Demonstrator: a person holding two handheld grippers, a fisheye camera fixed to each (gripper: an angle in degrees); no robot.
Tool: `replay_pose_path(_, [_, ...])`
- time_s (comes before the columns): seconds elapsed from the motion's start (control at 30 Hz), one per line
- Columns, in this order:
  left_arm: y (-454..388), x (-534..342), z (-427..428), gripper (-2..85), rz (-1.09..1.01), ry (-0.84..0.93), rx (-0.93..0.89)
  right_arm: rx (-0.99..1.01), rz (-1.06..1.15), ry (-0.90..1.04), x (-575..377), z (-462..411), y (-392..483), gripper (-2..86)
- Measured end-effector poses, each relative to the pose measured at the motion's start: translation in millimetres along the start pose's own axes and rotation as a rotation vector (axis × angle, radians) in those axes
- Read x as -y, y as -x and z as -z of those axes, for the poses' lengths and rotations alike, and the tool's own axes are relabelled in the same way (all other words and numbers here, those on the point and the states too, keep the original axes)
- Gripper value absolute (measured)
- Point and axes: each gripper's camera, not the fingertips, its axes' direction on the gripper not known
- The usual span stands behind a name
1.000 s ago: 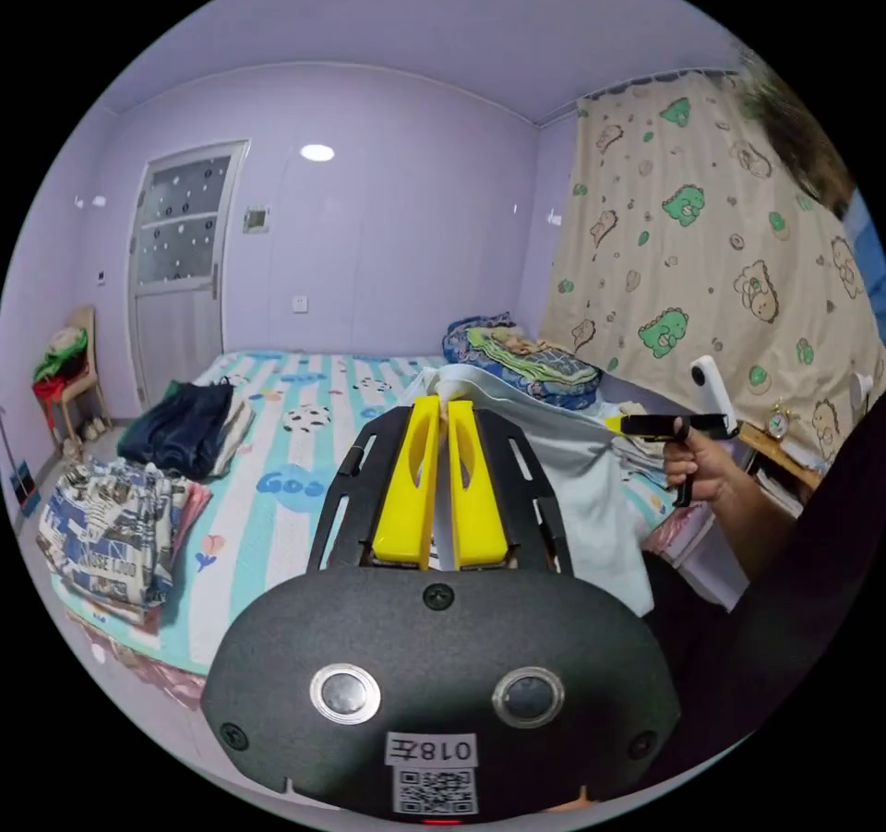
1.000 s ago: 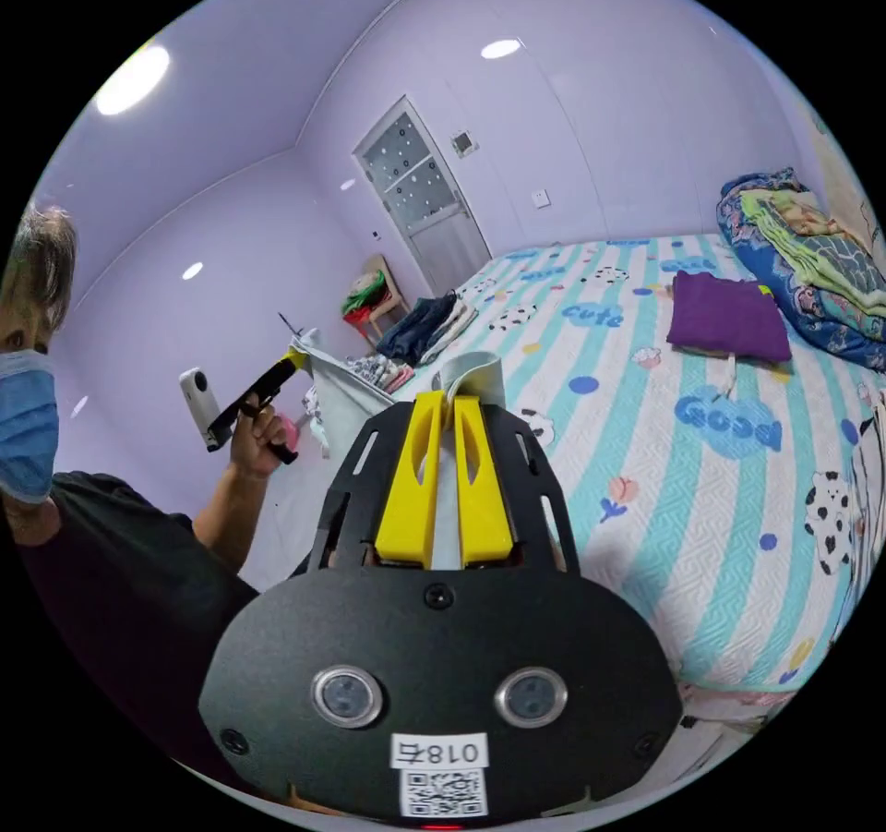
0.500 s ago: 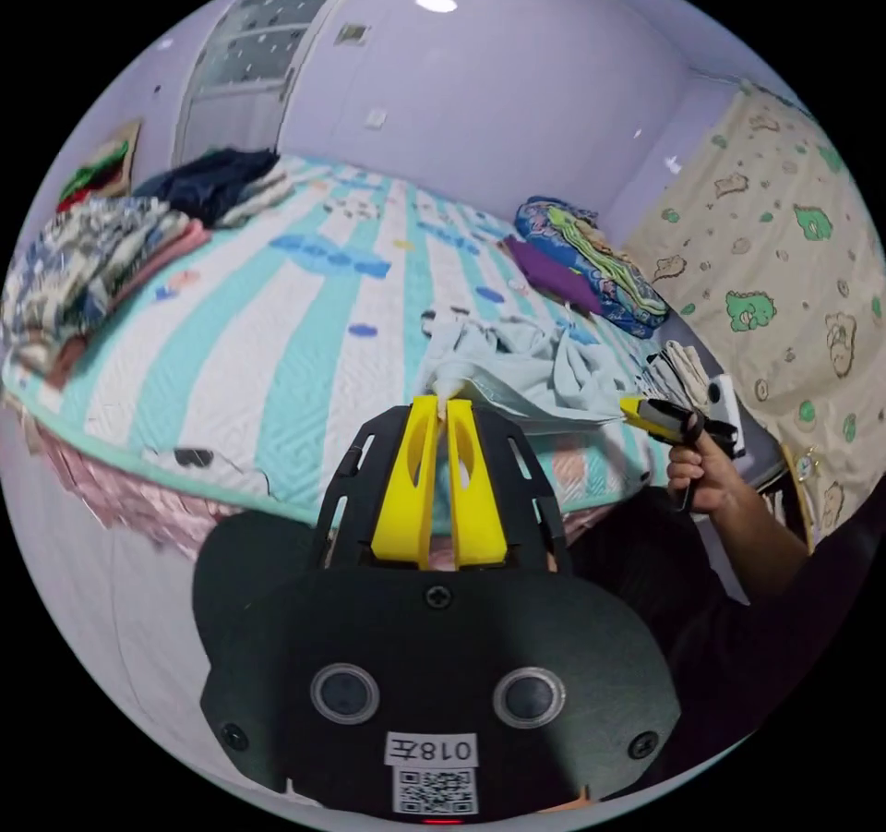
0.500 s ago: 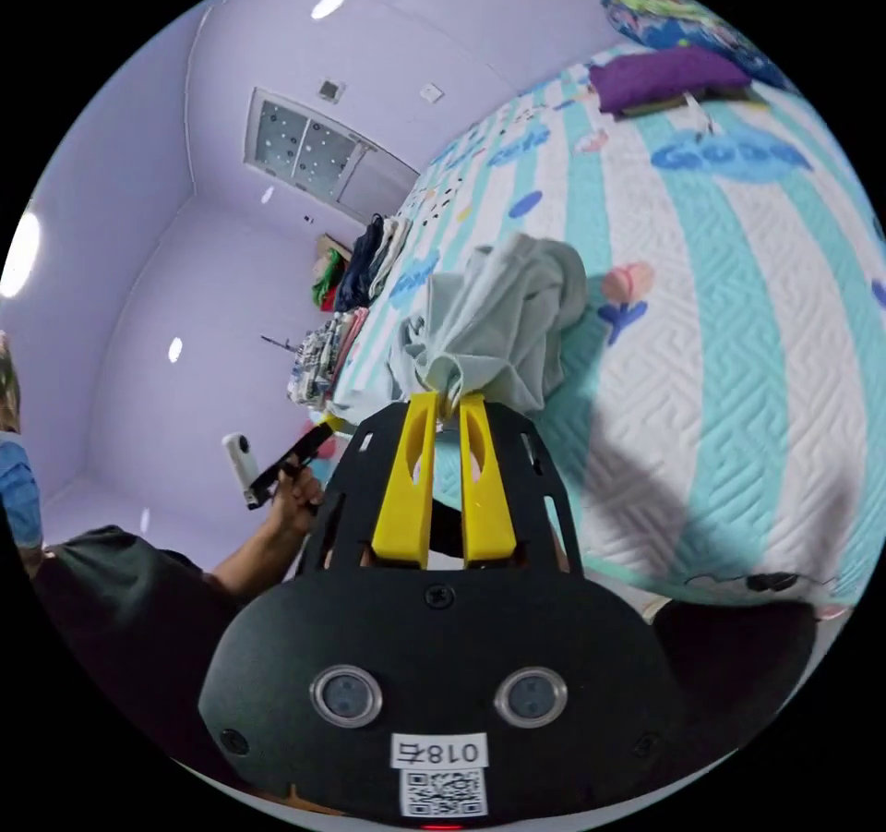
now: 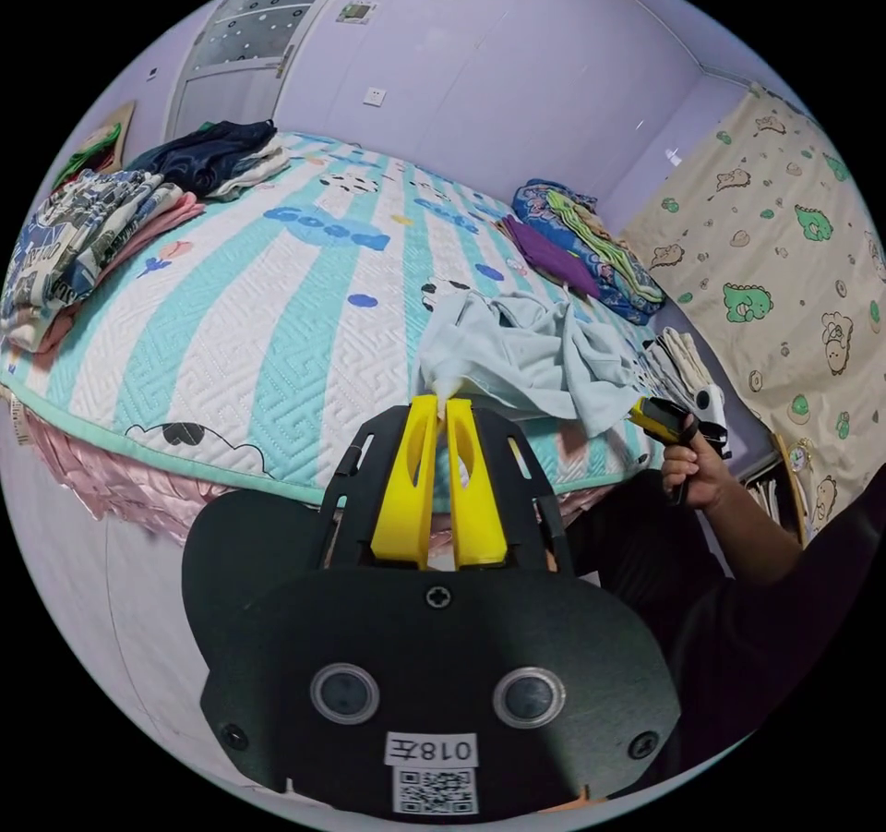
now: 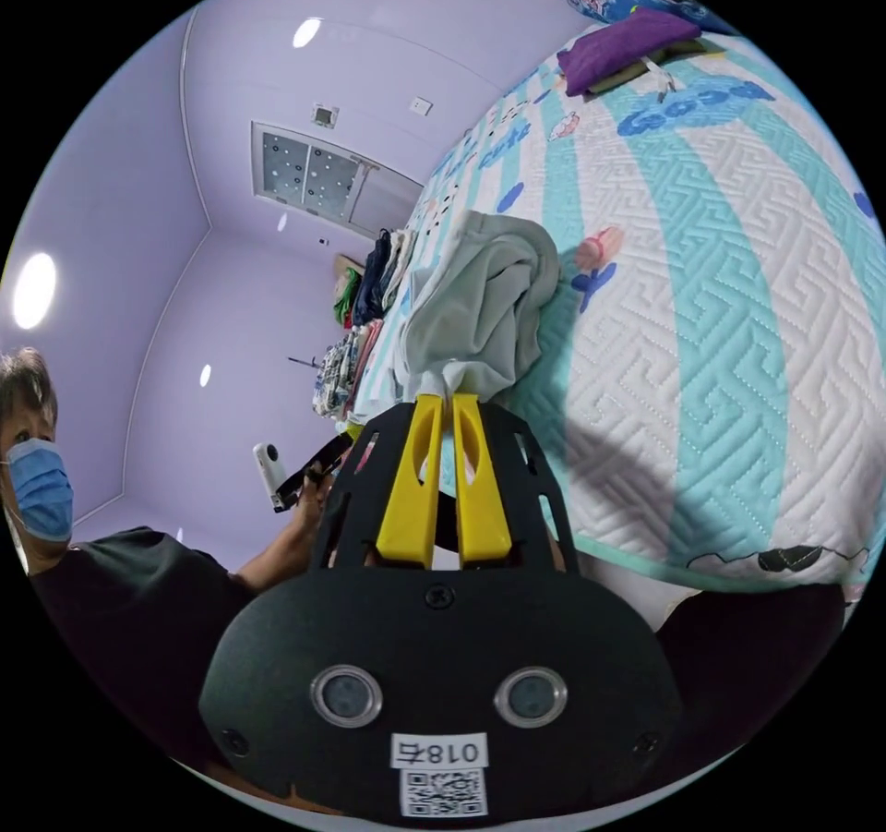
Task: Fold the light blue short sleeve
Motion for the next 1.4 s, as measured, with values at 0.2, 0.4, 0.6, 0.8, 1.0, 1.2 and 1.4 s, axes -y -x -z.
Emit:
replay_pose_path(0.2, [-19, -6, 71, -1.0, -0.099, -0.209, 0.006, 0.196, 0.127, -0.243, -8, 62, 52, 0.4])
replay_pose_path(0.4, [-79, 30, 215, -1.0, -0.289, -0.586, 0.027, 0.351, 0.580, -0.436, -4, 151, 212, 0.2])
replay_pose_path(0.6, [-144, 76, 363, -0.9, -0.499, -0.886, 0.001, 0.354, 0.884, -0.638, -12, 230, 350, 0.1])
replay_pose_path(0.8, [-173, 144, 445, -0.9, -0.578, -1.021, -0.043, 0.188, 1.062, -0.720, 11, 265, 441, 0.1])
replay_pose_path(1.0, [-129, 284, 312, -0.9, -0.336, -0.691, 0.062, 0.094, 0.698, -0.537, 162, 178, 359, 0.1])
replay_pose_path(1.2, [-153, 354, 272, -0.9, -0.357, -0.678, 0.274, -0.045, 0.679, -0.603, 231, 148, 351, 0.1])
replay_pose_path(1.4, [-217, 357, 334, -0.9, -0.525, -0.846, 0.290, -0.183, 0.891, -0.722, 211, 190, 413, 0.1])
